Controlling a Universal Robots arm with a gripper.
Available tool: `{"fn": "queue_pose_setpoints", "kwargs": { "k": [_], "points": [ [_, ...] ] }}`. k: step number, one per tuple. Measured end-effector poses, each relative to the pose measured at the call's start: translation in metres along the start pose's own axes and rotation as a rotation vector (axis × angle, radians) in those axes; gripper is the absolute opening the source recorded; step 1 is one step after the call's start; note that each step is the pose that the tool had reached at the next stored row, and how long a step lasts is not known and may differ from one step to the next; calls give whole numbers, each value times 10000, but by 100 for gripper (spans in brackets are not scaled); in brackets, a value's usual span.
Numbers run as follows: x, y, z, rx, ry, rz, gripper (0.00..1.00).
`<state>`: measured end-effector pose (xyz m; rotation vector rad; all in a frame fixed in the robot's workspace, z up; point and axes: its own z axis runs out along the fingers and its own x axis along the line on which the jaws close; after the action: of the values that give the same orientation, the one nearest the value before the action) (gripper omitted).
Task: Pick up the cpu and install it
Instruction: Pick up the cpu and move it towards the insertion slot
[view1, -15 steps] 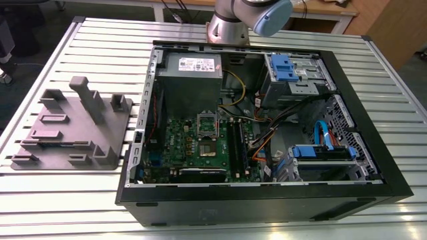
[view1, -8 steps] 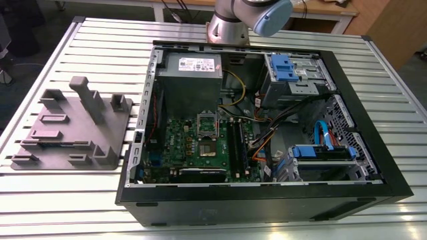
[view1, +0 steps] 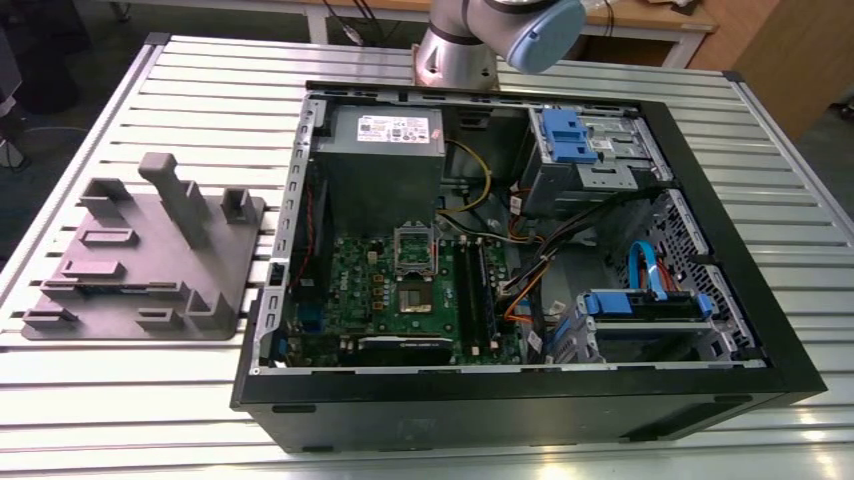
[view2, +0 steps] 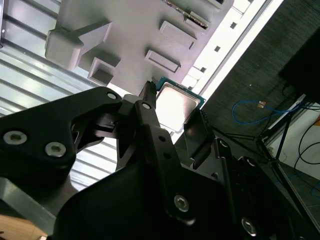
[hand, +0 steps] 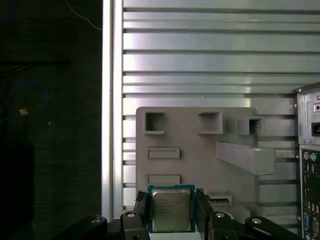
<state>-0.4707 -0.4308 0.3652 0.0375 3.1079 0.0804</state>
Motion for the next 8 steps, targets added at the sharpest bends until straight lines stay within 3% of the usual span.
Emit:
{"fn": "queue_pose_setpoints", "kwargs": {
  "k": [8],
  "points": [
    [-2,1,-20,3,3,0,47]
  ]
}}
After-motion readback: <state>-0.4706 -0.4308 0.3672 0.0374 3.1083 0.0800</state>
